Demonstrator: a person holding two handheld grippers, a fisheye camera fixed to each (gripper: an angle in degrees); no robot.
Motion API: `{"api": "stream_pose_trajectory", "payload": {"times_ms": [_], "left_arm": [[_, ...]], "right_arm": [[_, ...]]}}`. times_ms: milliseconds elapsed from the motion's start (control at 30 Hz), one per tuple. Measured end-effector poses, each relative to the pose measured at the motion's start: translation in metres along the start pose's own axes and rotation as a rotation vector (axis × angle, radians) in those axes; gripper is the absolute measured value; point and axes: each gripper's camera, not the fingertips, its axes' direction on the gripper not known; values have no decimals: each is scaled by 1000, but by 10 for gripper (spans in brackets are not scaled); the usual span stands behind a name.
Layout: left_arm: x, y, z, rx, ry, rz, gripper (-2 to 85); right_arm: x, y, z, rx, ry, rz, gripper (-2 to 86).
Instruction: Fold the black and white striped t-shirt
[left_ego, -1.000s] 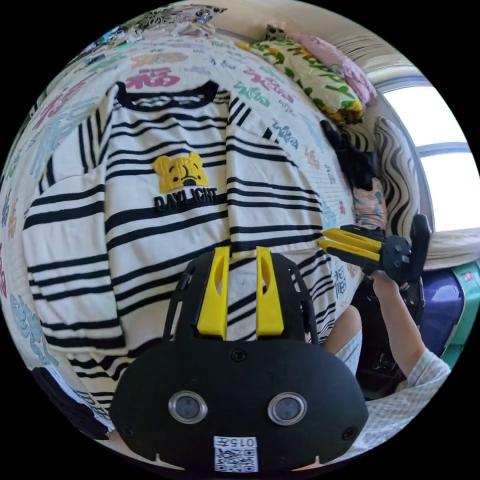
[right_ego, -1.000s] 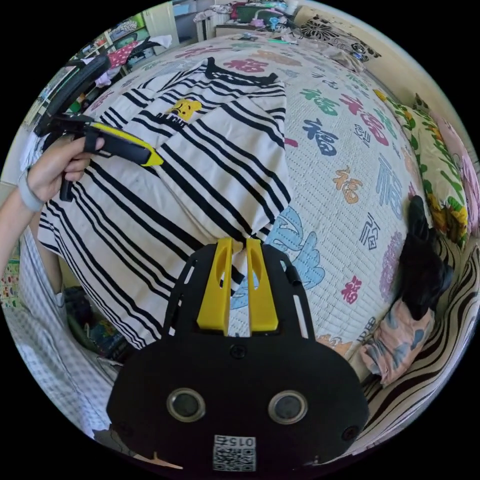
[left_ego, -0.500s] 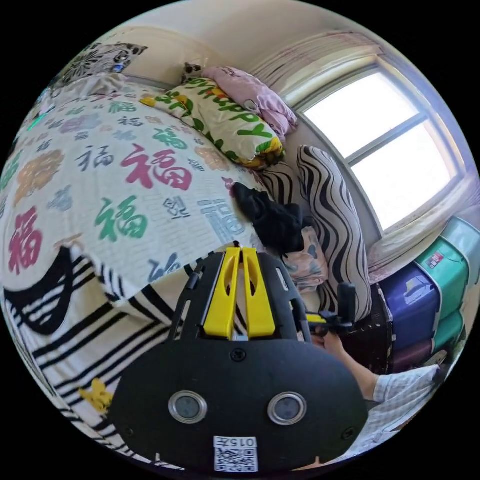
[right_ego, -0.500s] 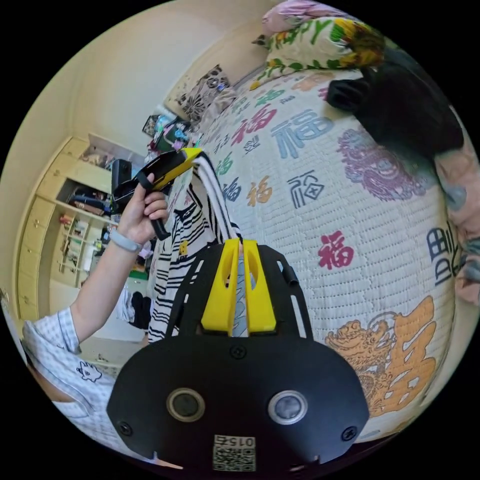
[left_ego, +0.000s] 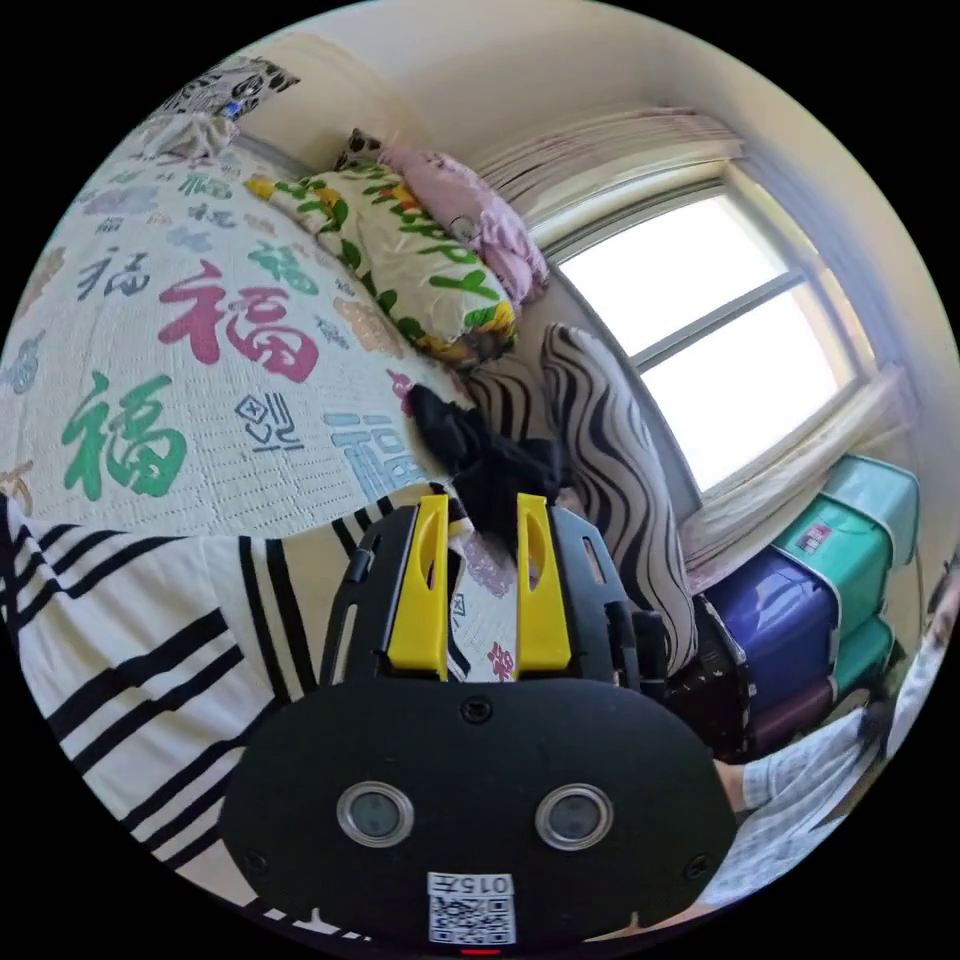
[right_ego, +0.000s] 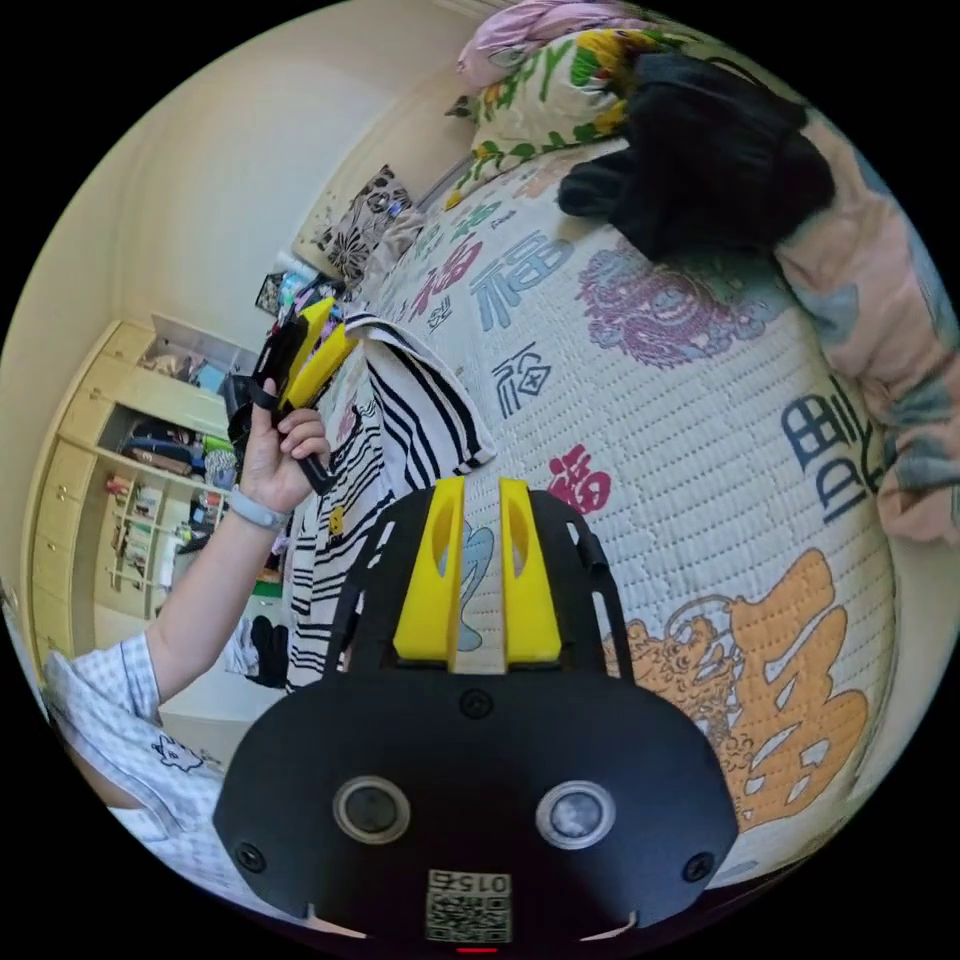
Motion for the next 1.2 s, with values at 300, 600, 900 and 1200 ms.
{"api": "stream_pose_trajectory", "payload": {"times_ms": [300, 600, 900, 1200], "left_arm": [[0, -7, -1, -25, 29, -54, 89], [-10, 12, 7, -191, -161, -117, 93], [14, 46, -33, -159, -133, -153, 90], [83, 168, -168, -82, -216, -223, 88]], "right_arm": [[1, -62, 70, -178, 165, -82, 85], [22, -41, 77, -107, 61, -109, -4], [45, 3, 118, -77, 53, 3, -5], [21, 4, 180, -56, 26, -127, -5]]}}
